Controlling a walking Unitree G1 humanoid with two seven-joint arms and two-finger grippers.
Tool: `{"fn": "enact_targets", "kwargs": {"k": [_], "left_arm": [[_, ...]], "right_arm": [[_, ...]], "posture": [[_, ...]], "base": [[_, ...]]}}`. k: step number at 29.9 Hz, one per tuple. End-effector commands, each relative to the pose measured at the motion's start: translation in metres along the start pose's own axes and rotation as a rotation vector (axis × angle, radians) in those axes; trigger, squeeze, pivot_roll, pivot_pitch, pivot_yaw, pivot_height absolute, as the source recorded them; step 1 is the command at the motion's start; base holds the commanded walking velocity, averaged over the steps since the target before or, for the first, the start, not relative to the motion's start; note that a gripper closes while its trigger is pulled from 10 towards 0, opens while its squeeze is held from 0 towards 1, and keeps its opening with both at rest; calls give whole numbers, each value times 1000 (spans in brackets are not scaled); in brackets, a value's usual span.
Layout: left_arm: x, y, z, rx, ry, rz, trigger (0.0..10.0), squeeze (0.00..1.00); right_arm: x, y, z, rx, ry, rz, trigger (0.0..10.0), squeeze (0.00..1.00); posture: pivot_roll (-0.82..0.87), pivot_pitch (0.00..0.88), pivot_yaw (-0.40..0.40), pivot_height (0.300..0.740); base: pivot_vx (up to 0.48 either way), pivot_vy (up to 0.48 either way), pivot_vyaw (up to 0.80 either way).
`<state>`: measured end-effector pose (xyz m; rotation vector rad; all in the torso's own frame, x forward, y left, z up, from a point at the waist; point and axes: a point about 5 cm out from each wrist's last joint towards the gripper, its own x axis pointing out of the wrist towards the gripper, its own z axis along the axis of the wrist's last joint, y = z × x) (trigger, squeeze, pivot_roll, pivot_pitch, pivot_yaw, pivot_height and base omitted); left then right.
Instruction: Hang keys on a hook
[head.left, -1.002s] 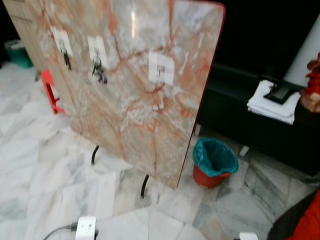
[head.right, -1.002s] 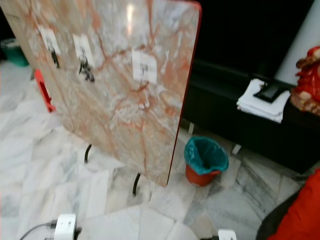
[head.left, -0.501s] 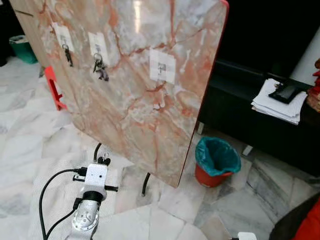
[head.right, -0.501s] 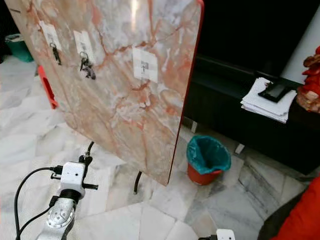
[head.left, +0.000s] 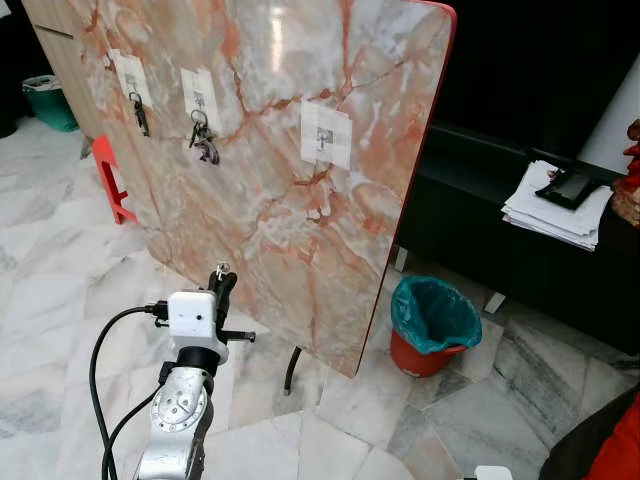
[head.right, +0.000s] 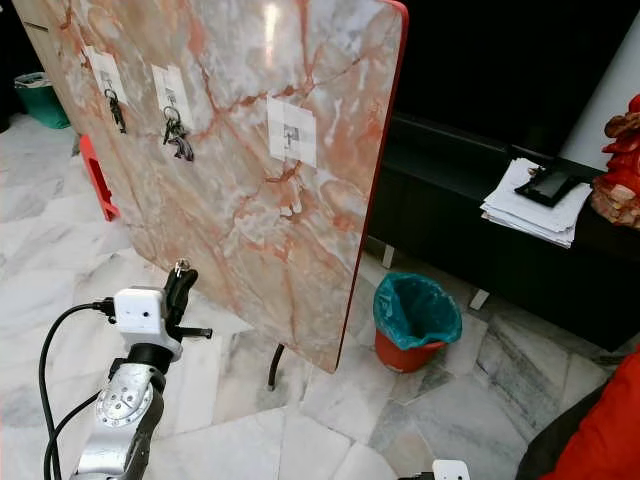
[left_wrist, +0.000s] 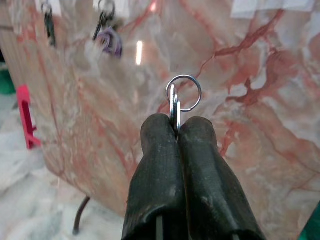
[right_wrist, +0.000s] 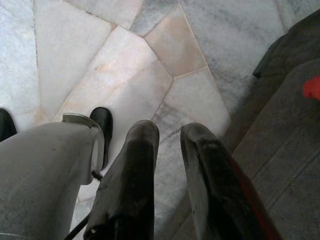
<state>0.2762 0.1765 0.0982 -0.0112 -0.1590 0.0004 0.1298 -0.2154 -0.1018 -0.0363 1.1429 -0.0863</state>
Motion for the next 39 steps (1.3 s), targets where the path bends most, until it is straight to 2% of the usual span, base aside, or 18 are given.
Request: {"fn": "enact_targets", "kwargs": {"k": [1,8,21,33,39], "left_arm": [[-1,0,3,-14,2,-12,10000,0],[-3,-2,4,-33,30,-55,10000,0],[-2,-5,8,-53,45,-90,10000,0],[-1,-8,11,-33,52,-139,10000,0],[-4,-17,13,-34,64,-221,10000,0]], "right_arm": [[0,-2,-1,-13,1,-9,10000,0],[0,-1,-1,-22,5,-4,10000,0],[0,-1,-2,-46,19,0,10000,0],[0,-2,-1,-21,9,-12,10000,0],[0,-3,1,-32,9,-9,10000,0]], "posture": [[-46,0,-42,740],[-48,0,-36,740],[-44,0,-34,740],[-41,0,-40,740],[-35,0,-45,740]], "base": [[0,0,0],[203,0,0],[370,0,0],[381,0,0],[0,0,0]]}}
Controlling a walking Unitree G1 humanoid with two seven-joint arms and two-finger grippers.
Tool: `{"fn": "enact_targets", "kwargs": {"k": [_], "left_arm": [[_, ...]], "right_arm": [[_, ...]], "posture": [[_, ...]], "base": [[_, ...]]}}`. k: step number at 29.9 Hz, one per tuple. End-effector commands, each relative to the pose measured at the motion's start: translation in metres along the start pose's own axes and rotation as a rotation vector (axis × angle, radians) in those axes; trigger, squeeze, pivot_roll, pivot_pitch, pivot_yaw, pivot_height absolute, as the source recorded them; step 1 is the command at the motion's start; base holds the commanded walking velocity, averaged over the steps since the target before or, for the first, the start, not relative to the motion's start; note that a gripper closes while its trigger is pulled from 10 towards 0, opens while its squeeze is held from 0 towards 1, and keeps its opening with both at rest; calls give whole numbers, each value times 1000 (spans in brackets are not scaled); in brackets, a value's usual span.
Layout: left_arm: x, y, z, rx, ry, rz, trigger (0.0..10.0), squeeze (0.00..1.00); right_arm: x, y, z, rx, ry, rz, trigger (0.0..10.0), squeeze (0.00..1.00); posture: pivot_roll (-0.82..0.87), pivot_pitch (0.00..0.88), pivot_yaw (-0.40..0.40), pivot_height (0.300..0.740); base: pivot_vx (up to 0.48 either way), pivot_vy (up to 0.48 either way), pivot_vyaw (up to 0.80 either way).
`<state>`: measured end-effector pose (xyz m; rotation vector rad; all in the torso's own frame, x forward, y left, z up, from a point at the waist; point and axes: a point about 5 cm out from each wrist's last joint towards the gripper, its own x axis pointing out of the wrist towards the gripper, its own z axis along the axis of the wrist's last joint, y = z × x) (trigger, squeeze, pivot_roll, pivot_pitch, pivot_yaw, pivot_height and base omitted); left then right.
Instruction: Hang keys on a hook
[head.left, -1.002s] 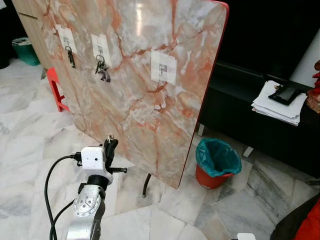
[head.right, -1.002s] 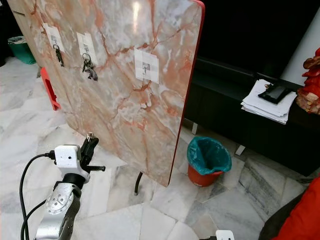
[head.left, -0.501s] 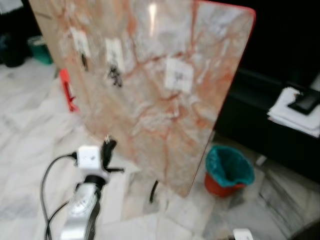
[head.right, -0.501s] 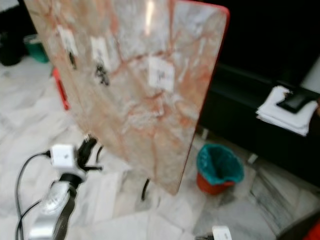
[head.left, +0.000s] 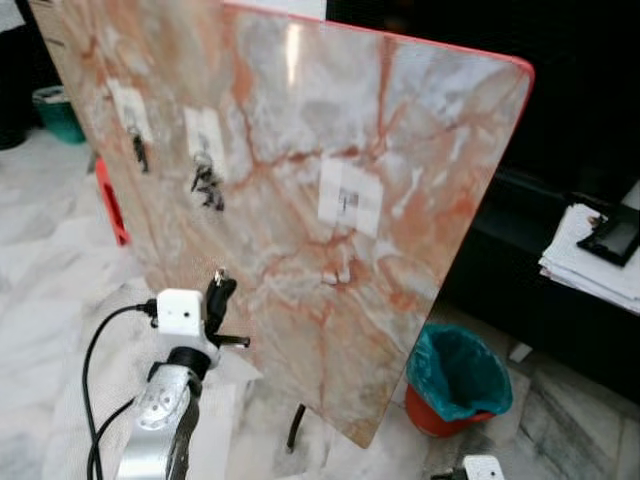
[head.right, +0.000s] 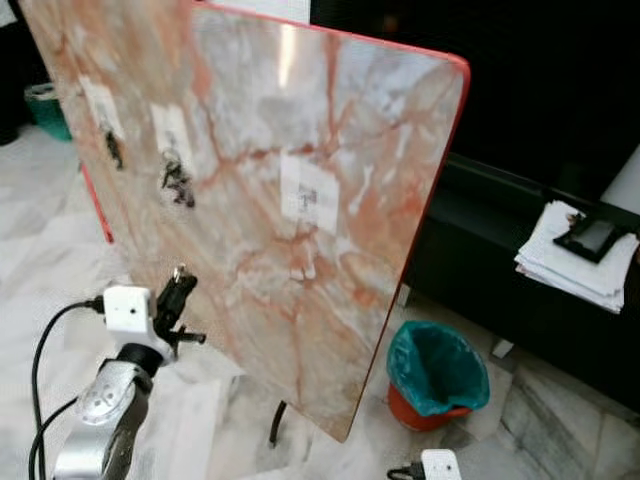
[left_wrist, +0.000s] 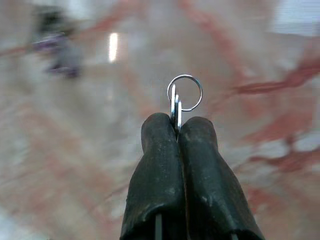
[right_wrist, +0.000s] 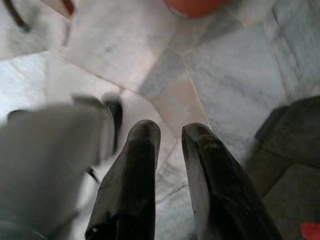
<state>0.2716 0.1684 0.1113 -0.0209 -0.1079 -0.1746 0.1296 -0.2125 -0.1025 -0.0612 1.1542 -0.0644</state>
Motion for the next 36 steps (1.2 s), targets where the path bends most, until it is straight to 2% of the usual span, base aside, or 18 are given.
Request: {"fn": "enact_targets", "kwargs": {"k": [1,7,18,32,36], "left_arm": [[0,-10,0,-9,13,-54,10000,0],[2,-11,3,20,8,-63,10000,0],[3,-10,4,25,16,-63,10000,0],[5,-10,6,33,7,-55,10000,0],[5,-8,6,64,9,-43,10000,0]], "right_arm": [[0,-6,1,0,-1,-14,10000,0],[0,-6,2,0,-3,-15,10000,0],[0,-5,3,-1,-5,-13,10000,0],[0,-5,3,-3,-7,-10,10000,0],[0,-5,3,-1,-9,-12,10000,0]], "posture": [[-35,0,-45,740],[-34,0,-47,740],[-33,0,-48,740],[-31,0,-51,740],[-30,0,-50,740]], "base": [[0,0,0],[0,0,0],[44,-419,0],[0,0,0],[0,-382,0]]}}
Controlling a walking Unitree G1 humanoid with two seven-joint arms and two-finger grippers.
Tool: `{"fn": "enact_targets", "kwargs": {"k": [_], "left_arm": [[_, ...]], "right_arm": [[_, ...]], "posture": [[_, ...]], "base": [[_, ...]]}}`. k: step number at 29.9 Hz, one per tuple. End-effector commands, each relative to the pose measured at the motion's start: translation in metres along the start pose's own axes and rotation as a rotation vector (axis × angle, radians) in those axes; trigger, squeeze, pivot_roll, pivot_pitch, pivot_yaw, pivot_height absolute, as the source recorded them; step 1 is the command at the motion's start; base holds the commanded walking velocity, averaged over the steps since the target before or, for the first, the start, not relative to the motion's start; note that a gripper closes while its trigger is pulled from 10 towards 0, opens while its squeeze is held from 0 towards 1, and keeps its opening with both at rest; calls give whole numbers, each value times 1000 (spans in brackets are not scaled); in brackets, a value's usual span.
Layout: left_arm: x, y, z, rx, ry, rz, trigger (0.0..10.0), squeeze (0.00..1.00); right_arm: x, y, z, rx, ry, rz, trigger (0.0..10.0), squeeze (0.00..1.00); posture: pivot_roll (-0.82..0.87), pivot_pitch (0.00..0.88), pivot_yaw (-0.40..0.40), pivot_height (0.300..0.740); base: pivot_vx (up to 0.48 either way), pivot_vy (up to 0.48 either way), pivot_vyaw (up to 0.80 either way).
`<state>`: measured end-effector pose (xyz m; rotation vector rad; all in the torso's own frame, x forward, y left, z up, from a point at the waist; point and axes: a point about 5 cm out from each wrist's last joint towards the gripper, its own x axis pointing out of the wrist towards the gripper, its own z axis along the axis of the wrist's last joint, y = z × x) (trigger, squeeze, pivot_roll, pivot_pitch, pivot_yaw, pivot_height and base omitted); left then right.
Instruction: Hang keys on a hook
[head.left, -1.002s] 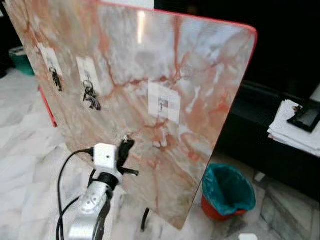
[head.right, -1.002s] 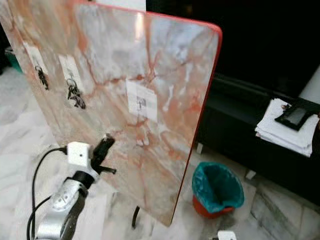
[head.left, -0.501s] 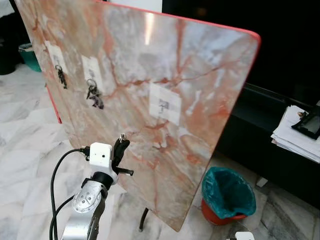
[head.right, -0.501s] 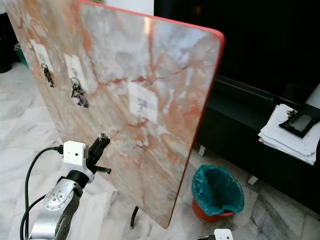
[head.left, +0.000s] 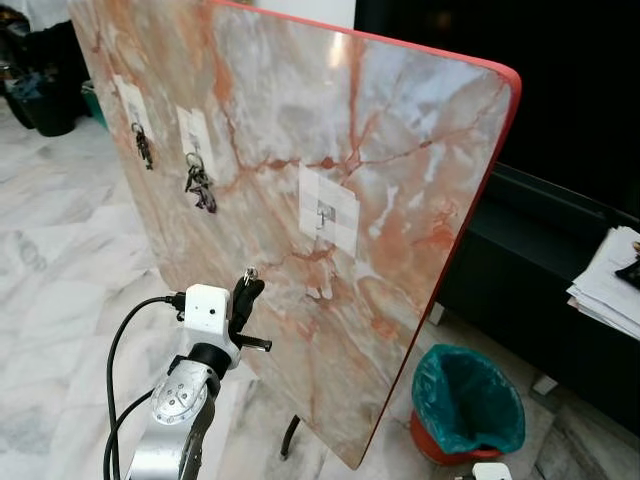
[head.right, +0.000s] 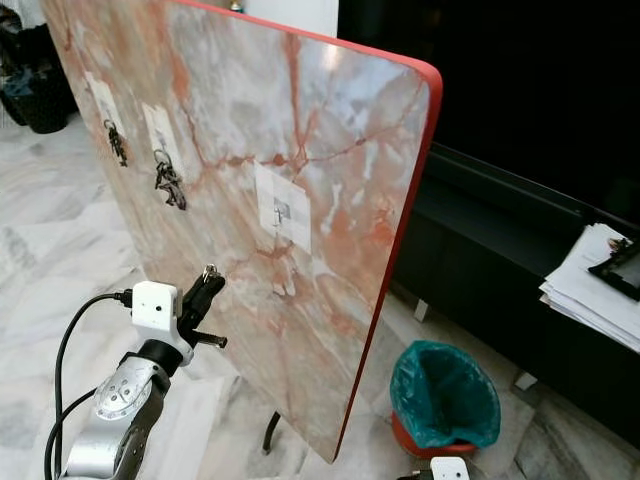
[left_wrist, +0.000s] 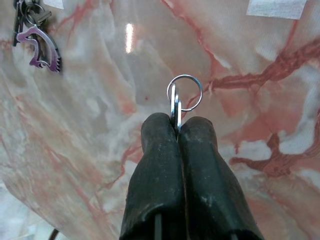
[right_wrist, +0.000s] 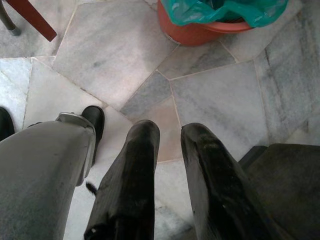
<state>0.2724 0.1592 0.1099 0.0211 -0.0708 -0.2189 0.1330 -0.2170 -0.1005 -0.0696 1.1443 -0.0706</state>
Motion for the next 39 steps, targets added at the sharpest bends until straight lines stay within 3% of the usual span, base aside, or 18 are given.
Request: {"fn": "enact_targets", "kwargs": {"k": [1,39], "left_arm": [[3,1,8,27,-31,4,10000,0],[7,-1,17,32,-57,-19,10000,0]], "right_arm": [[0,-1,-1,3,0,-3,10000,0],[0,-1,0,5,-6,-5,10000,0]], "posture": [[-30,0,-50,740],[-27,0,-49,740]], "base": [[0,-428,0],[20,-27,0]]}}
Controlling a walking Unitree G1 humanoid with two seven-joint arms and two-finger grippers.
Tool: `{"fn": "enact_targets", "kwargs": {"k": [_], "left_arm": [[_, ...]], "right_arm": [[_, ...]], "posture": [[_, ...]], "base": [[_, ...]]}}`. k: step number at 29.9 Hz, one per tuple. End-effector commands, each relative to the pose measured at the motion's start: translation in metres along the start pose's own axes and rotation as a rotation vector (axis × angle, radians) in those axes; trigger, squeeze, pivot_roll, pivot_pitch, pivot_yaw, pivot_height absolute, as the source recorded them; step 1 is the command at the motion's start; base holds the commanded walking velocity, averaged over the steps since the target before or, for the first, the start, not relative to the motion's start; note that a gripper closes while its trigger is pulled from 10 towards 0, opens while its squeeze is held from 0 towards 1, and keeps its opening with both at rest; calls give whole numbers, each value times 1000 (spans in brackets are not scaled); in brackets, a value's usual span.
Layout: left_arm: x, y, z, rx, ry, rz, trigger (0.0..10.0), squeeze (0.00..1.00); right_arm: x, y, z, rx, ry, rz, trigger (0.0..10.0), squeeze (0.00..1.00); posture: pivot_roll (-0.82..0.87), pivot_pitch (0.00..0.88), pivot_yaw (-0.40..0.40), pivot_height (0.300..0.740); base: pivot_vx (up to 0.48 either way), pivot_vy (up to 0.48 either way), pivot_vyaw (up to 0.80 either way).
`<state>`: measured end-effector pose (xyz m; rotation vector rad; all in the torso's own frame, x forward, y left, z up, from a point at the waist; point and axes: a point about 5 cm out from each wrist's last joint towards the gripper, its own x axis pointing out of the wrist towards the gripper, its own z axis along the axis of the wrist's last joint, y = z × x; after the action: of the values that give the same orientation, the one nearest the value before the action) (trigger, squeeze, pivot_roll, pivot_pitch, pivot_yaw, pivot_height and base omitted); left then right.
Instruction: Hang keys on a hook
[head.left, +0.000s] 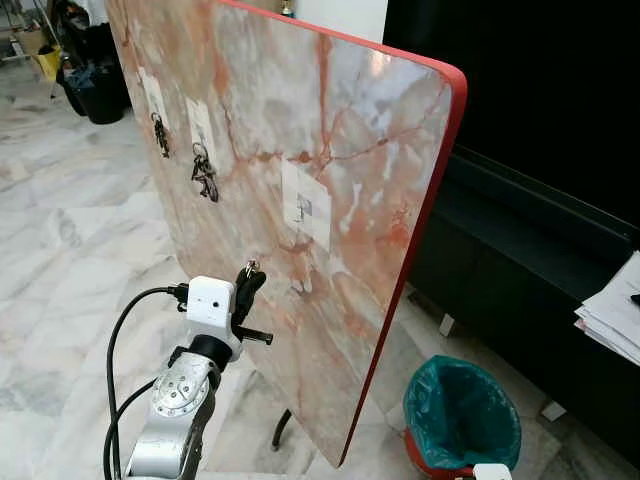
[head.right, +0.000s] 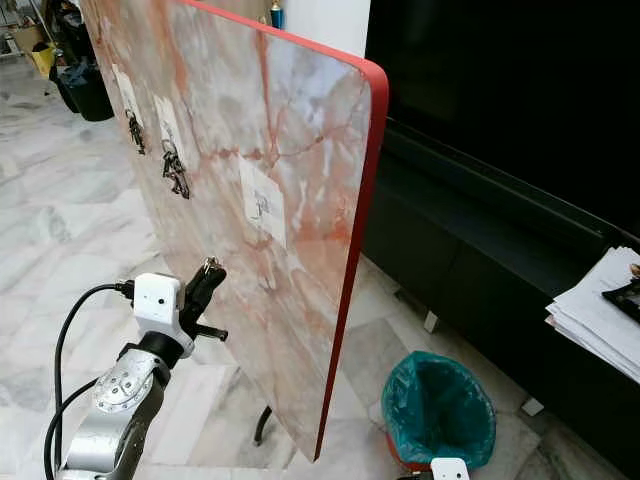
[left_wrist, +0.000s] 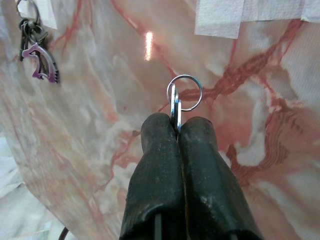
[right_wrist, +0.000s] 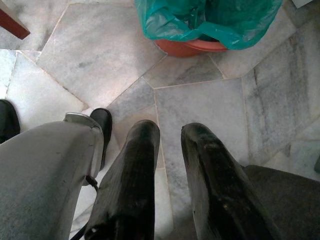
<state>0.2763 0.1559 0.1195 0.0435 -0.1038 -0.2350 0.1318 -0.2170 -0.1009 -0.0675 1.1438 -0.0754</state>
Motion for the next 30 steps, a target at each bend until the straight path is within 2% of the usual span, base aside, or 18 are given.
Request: {"fn": "enact_targets", "kwargs": {"k": [1,13,30], "left_arm": [[2,1,8,7,-27,-3,10000,0],[2,-3,9,-2,-29,-25,10000,0],[-2,-7,10,4,-37,-62,10000,0]], "right_arm": [[0,0,2,0,-6,-2,10000,0],[0,0,1,0,-6,-1,10000,0],[0,0,1,-6,-6,2,10000,0]], "posture": [[-26,0,-50,740],[-26,0,-49,740],[-24,0,-49,740]], "base": [[274,0,0],[269,0,0],[0,0,0]]}}
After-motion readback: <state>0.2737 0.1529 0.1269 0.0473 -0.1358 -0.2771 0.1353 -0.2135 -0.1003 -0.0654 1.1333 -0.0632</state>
